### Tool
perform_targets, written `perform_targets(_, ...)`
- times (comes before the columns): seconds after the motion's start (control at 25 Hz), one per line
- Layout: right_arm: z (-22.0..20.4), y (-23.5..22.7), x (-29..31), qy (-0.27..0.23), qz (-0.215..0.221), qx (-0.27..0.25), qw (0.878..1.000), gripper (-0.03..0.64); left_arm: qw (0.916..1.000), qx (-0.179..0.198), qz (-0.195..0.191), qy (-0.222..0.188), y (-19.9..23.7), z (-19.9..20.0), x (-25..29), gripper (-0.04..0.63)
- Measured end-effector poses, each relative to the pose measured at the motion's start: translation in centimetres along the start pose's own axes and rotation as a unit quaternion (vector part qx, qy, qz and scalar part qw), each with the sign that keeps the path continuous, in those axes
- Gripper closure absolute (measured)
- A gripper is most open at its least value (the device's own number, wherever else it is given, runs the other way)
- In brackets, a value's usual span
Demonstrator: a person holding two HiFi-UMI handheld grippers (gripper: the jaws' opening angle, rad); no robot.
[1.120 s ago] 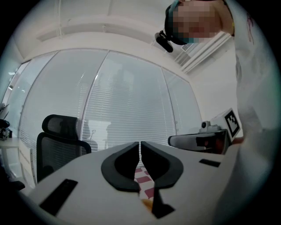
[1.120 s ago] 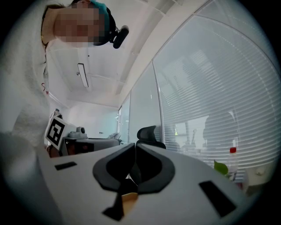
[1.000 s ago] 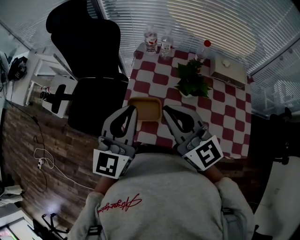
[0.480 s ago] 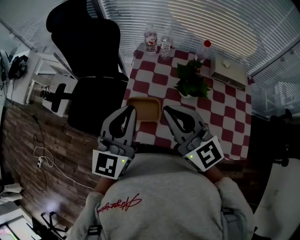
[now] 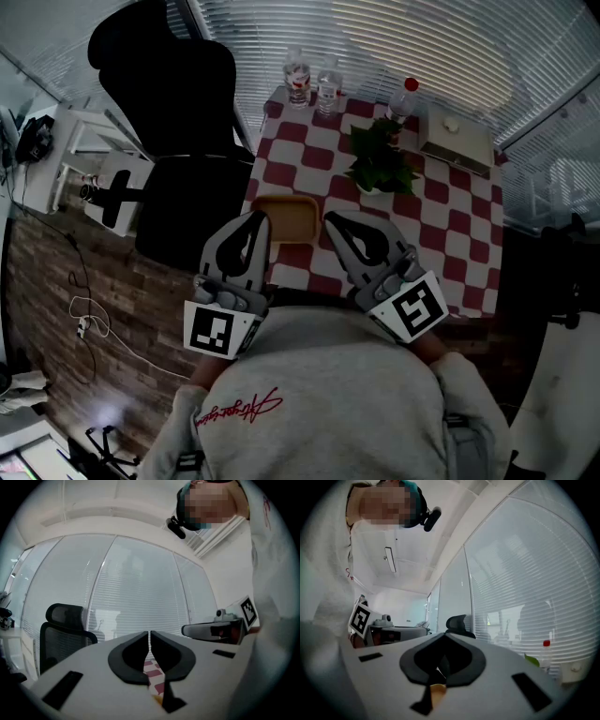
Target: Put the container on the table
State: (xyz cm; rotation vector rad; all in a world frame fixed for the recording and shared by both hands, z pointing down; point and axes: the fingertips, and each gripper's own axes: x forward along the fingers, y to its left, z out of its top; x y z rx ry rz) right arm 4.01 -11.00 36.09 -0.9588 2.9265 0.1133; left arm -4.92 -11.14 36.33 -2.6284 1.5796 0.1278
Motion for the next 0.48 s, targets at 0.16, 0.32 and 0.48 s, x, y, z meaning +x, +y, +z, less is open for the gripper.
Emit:
perform_targets(0.16,0.24,-0.19,-0.04,-0.003,-0.001,0.0,1.0,0.606,1.0,-0.001,-0.002,-0.001,-0.04,-0.01,0.09,0.568)
perform_targets(0.32,0.32,-0.26,0.17,-0.003,0.001,0.0,1.0,0.606,1.0,-0.003,-0.005,0.0,0.01,0.1,0.3,0.568)
perform_targets(0.48,0.34,-0.12,0.27,-0.002,0.005,-0.002,1.0,0.606,0.9998,0.001,-0.004,-0.017,0.15,0.57,0.44,0.568)
